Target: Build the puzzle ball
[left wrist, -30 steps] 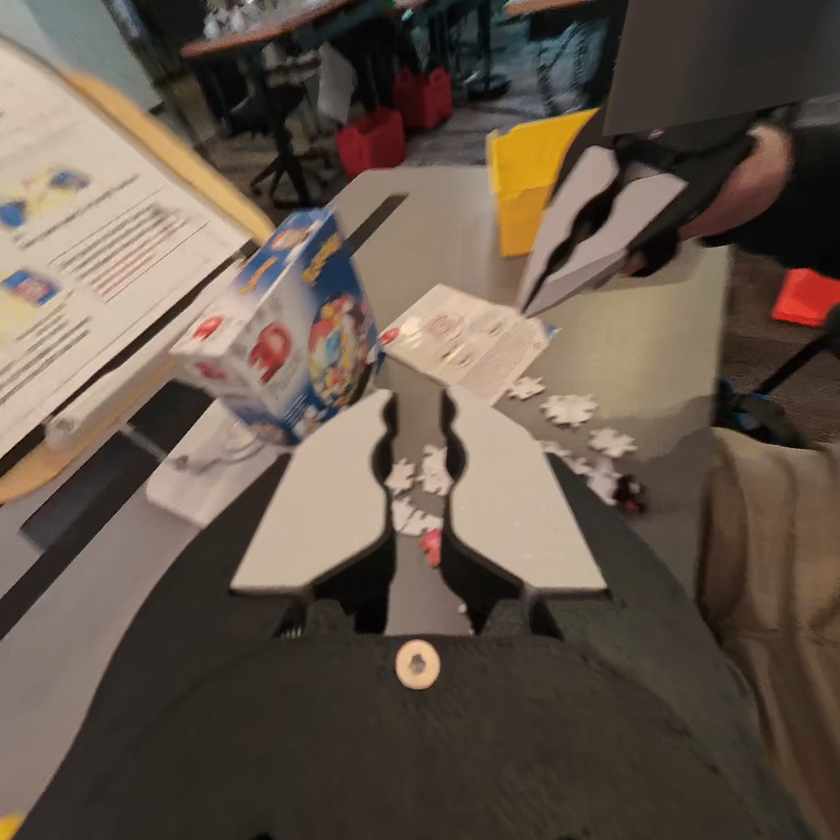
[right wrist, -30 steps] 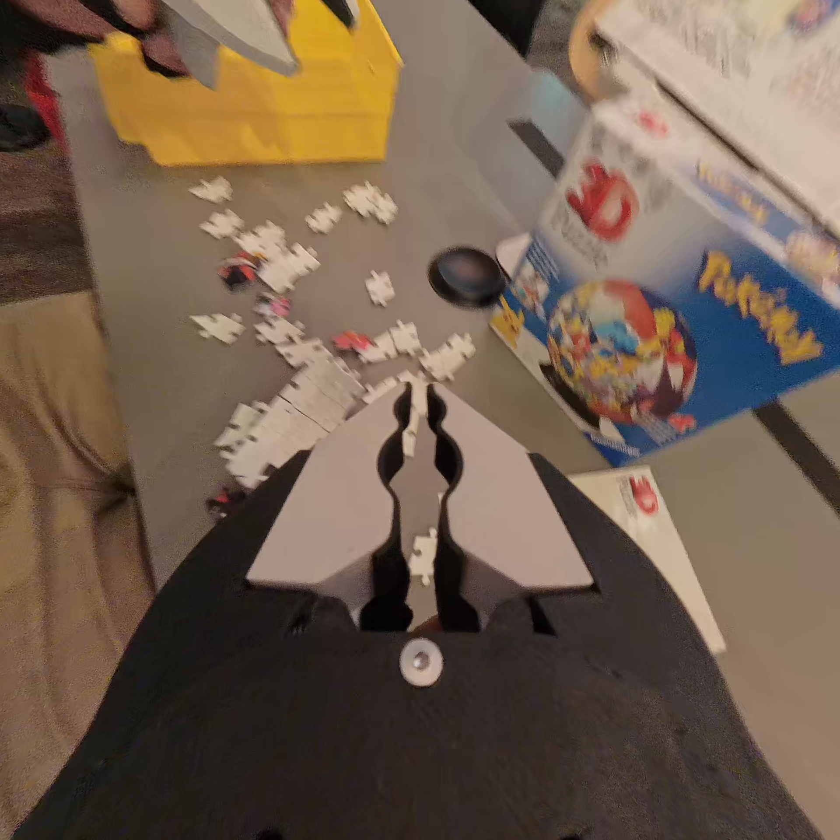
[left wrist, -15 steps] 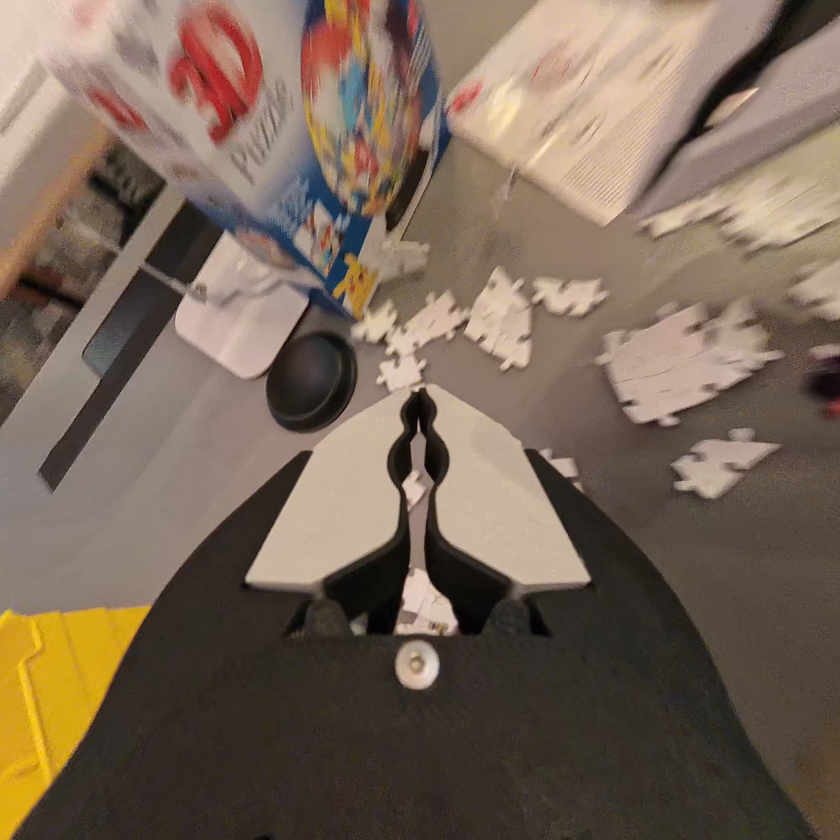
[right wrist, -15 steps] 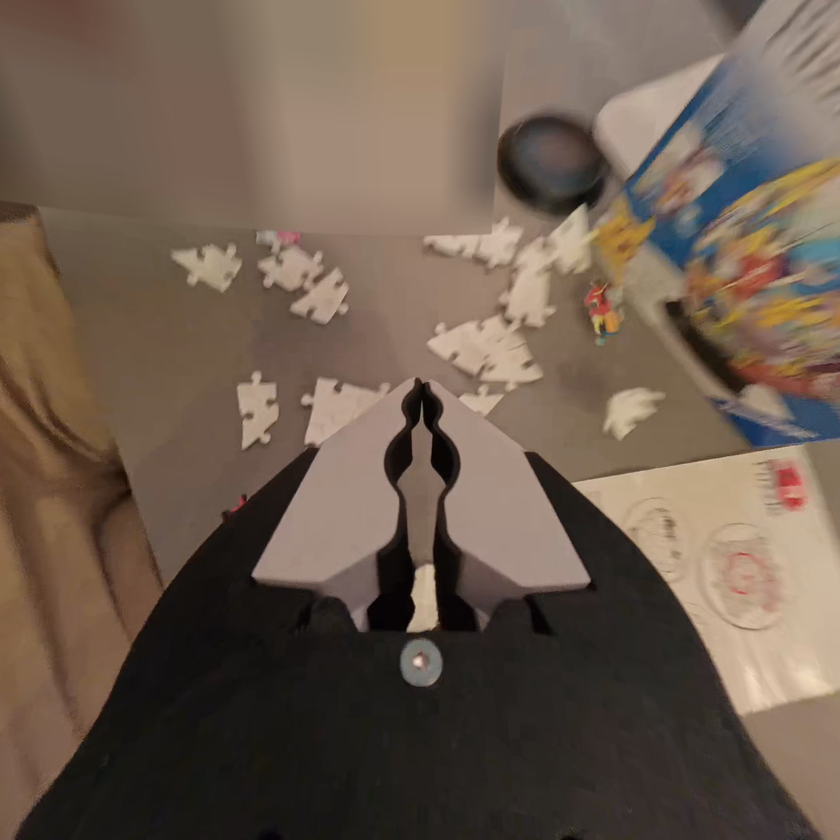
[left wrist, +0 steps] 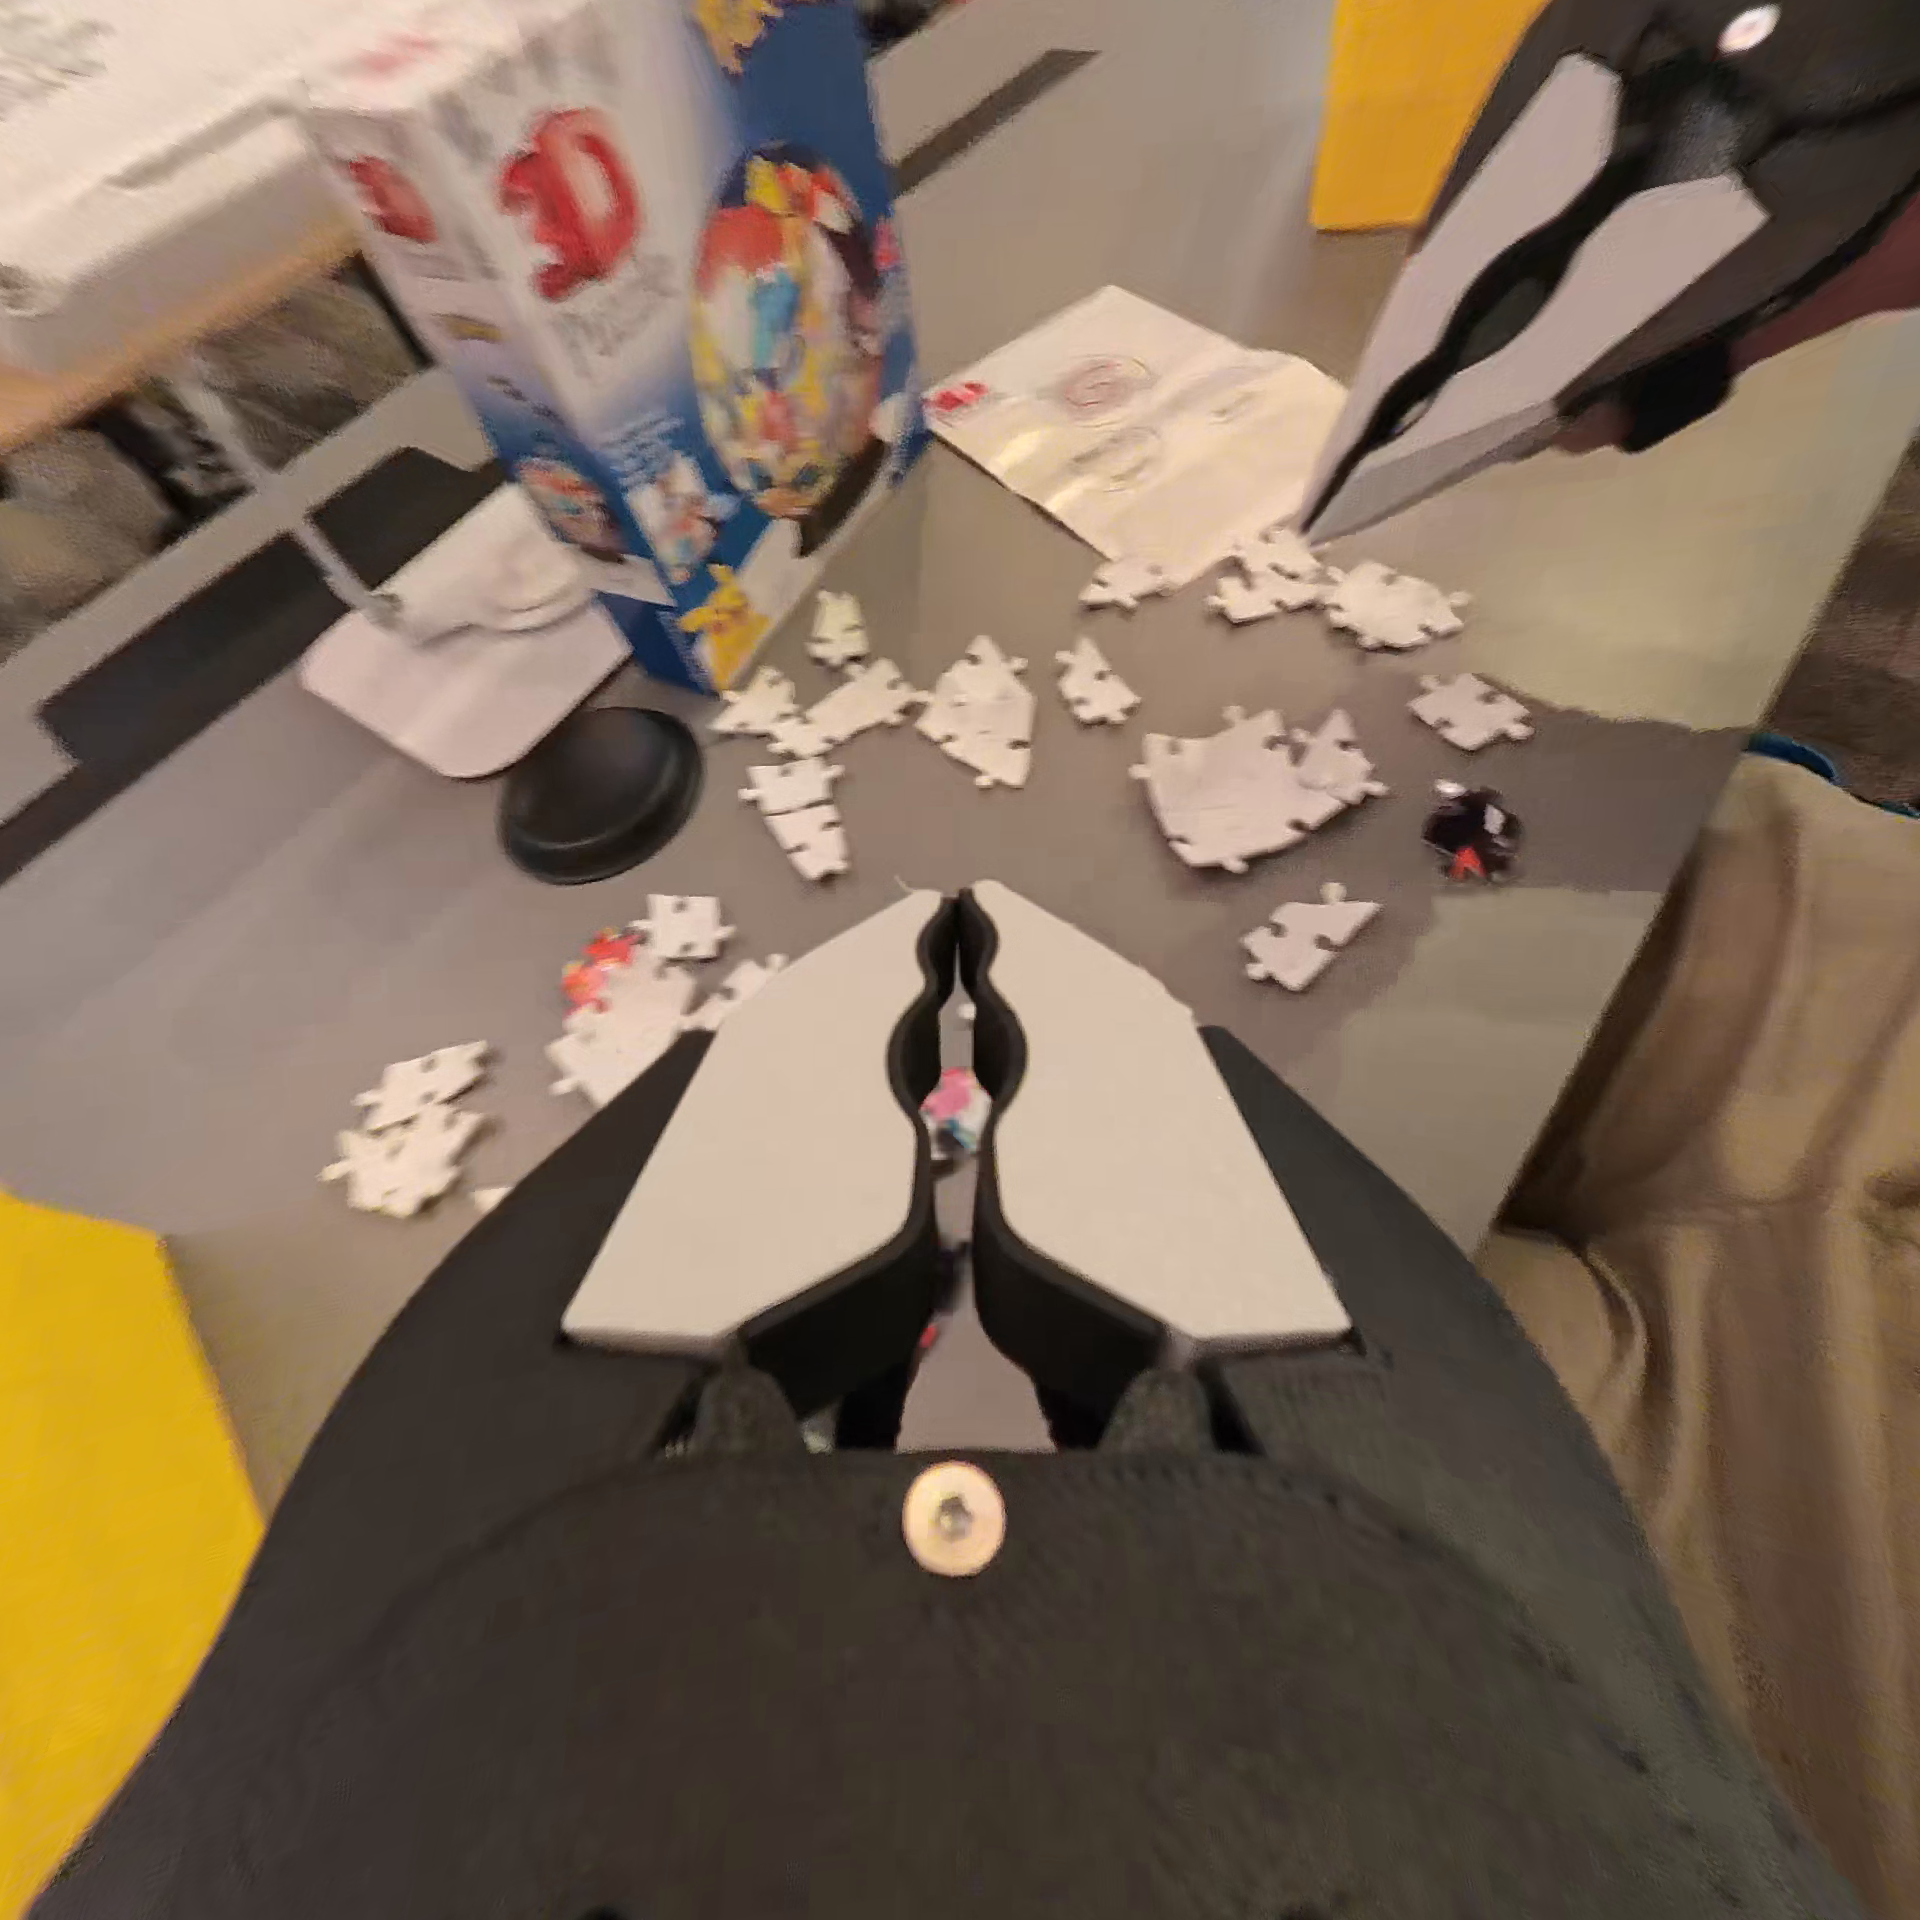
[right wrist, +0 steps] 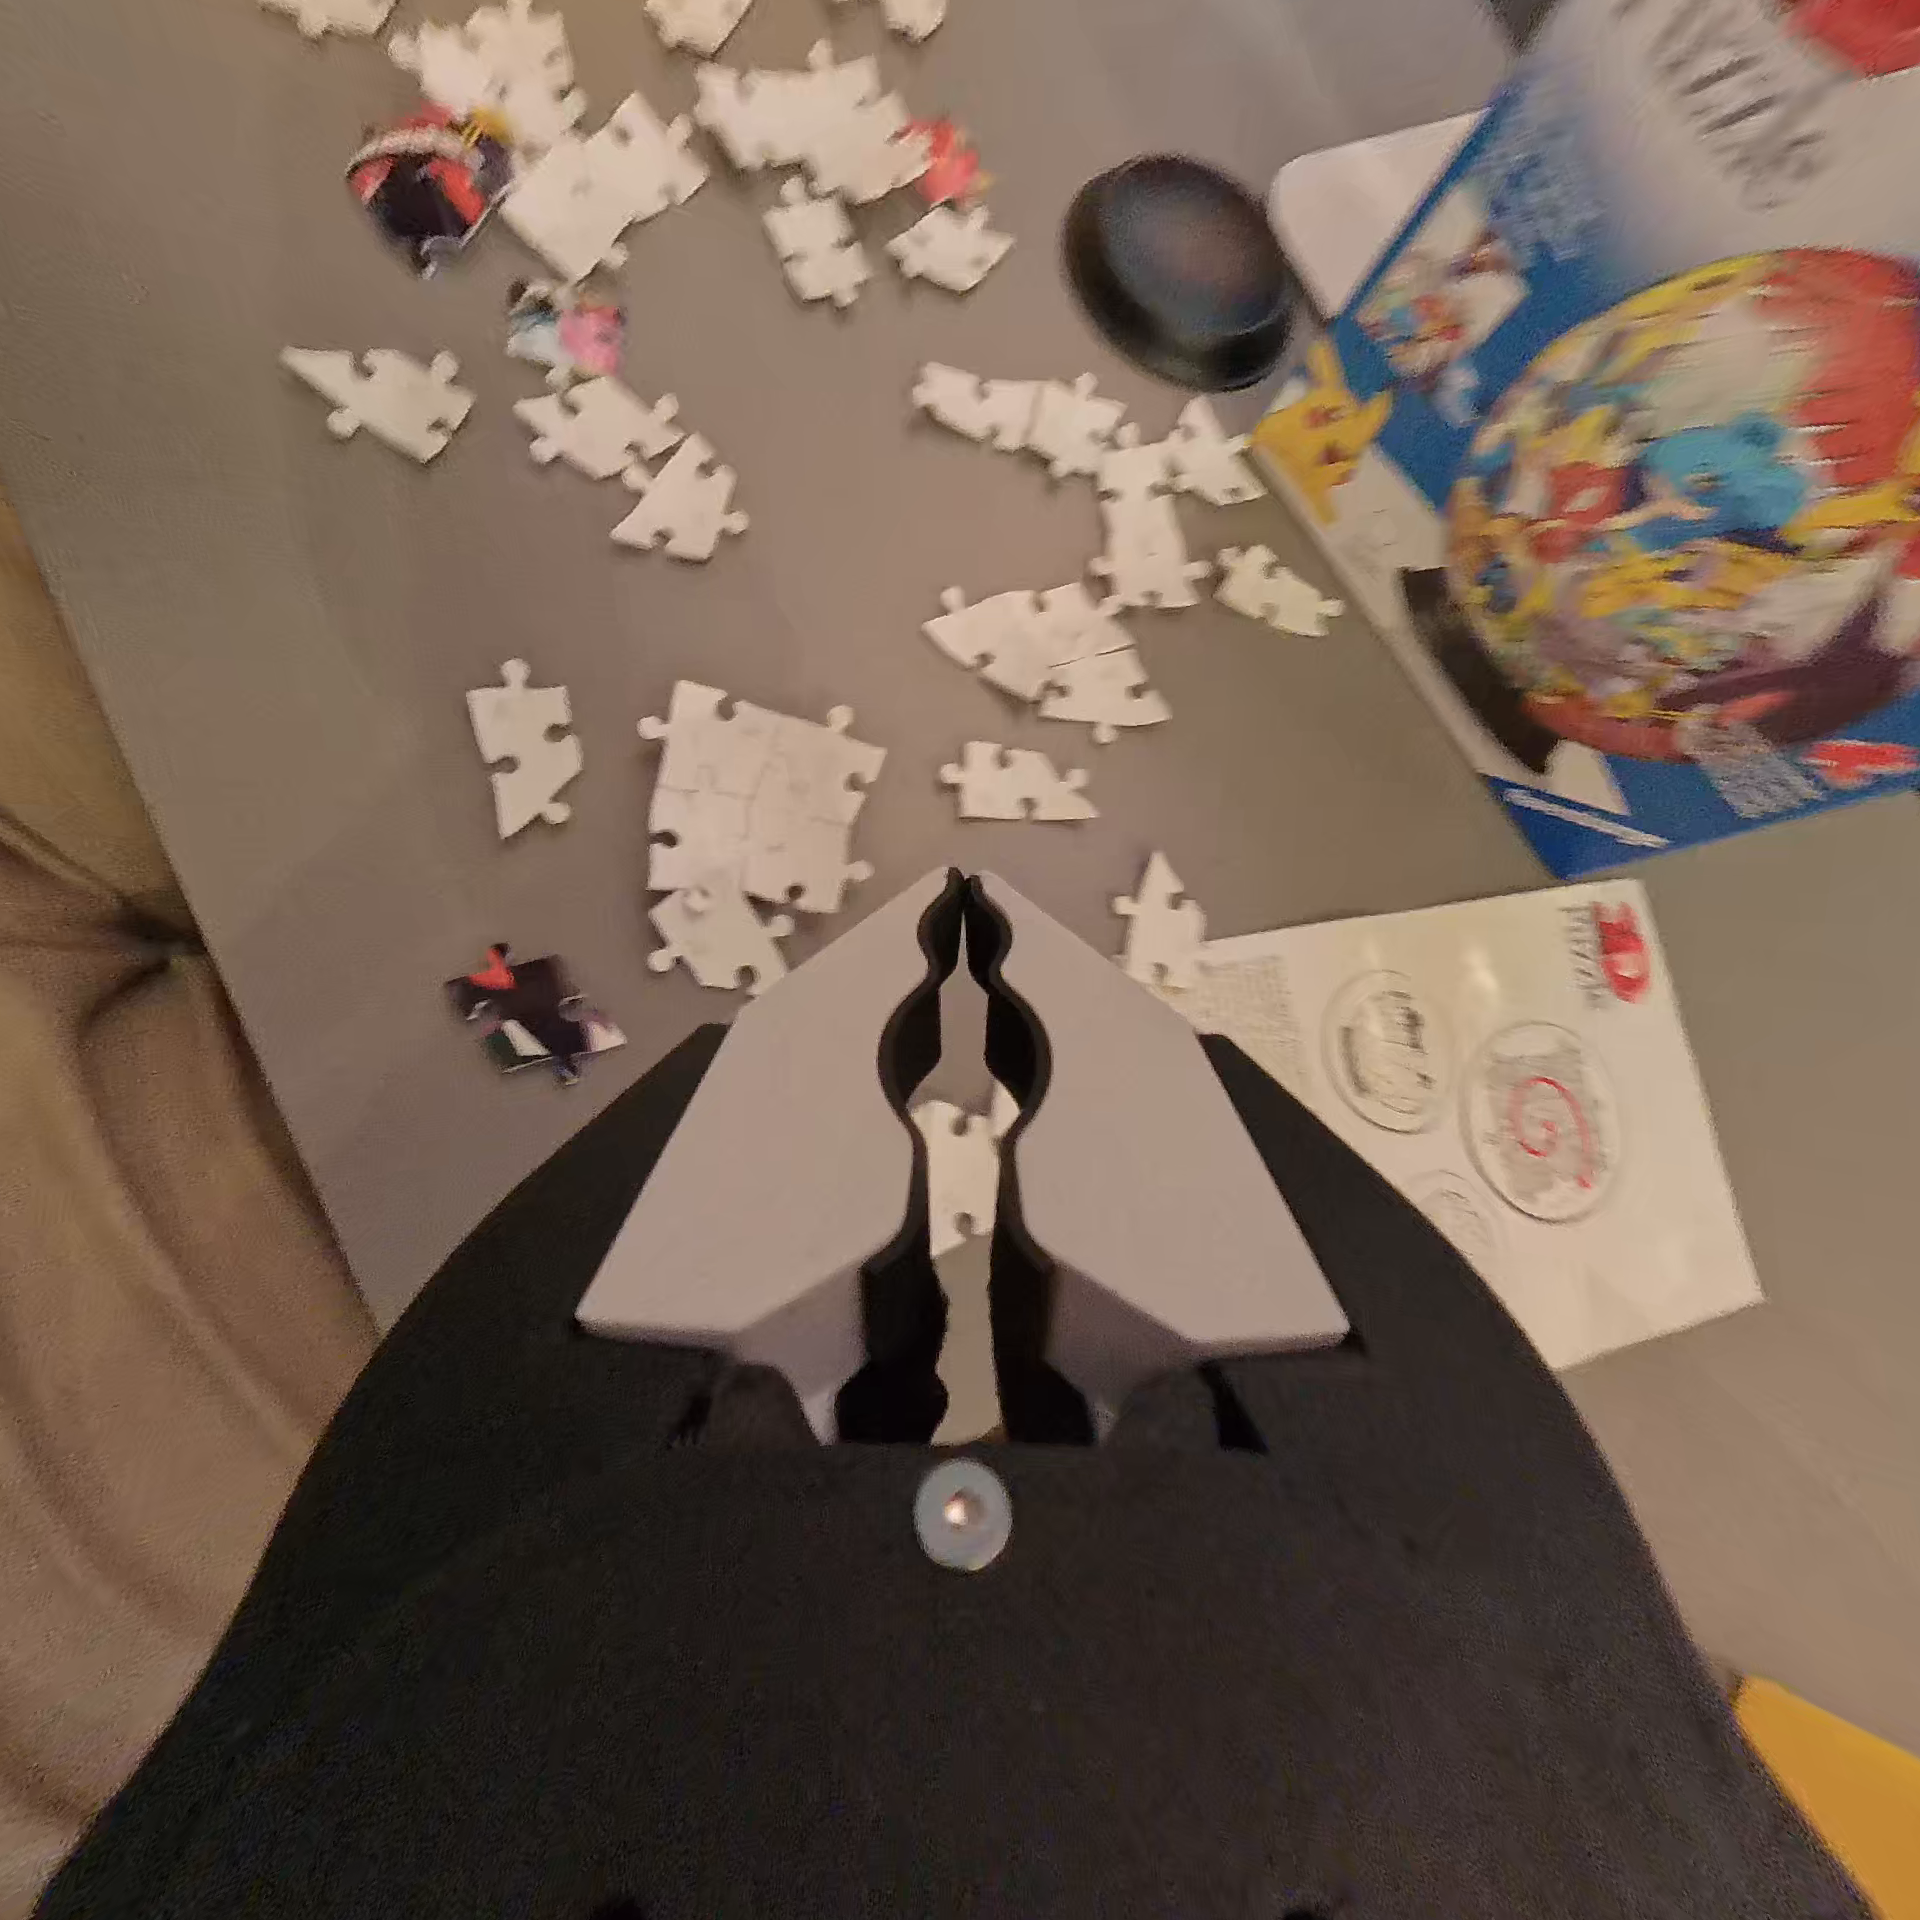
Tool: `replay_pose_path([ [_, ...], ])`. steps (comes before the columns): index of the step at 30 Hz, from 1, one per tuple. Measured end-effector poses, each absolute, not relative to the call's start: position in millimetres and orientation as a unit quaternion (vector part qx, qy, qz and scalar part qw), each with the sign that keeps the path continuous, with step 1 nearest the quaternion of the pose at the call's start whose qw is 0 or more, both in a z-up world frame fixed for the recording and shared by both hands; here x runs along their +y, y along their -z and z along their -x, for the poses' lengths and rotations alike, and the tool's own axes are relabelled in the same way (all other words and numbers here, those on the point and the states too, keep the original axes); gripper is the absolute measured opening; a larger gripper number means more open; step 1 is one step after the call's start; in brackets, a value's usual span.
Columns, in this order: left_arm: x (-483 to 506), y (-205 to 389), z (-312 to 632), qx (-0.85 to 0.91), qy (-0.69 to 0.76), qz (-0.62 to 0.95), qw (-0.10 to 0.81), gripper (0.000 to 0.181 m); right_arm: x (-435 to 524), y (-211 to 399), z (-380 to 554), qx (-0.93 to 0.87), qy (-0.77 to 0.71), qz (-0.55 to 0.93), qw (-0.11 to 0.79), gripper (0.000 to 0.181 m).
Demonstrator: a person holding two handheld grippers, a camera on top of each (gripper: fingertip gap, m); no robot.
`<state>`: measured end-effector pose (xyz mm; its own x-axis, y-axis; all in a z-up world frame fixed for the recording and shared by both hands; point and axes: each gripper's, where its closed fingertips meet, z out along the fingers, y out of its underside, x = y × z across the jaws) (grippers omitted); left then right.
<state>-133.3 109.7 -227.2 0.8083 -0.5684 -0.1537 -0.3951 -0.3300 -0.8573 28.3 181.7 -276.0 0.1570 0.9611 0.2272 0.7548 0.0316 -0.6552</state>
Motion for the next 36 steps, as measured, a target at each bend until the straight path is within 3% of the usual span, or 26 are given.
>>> replay_pose_path([
  [3,103.5,253.7,99.8,0.348,0.09,0.814,0.455,0.0,153.1,300.3,-13.4,-0.653,-0.169,0.68,0.288,0.0],
  [5,100.4,275.6,84.8,0.391,0.065,0.817,0.42,0.011,143.5,309.4,-6.7,-0.67,-0.153,0.671,0.279,0.001],
  [10,99.5,310.7,61.1,0.451,0.021,0.811,0.373,0.037,133.7,327.1,-1.8,-0.683,-0.127,0.67,0.262,0.027],
  [22,156.0,319.0,57.8,0.4,0.026,0.825,0.398,0.034,175.7,332.3,30.3,-0.615,-0.152,0.715,0.297,0.034],
  [29,175.3,311.1,108.2,0.337,-0.005,0.846,0.413,0.034,207.4,311.5,47.2,-0.55,-0.188,0.729,0.362,0.032],
  [36,178.3,309.0,129.2,0.288,0.011,0.854,0.433,0.031,199.0,301.0,70.4,-0.473,-0.292,0.757,0.342,0.033],
])
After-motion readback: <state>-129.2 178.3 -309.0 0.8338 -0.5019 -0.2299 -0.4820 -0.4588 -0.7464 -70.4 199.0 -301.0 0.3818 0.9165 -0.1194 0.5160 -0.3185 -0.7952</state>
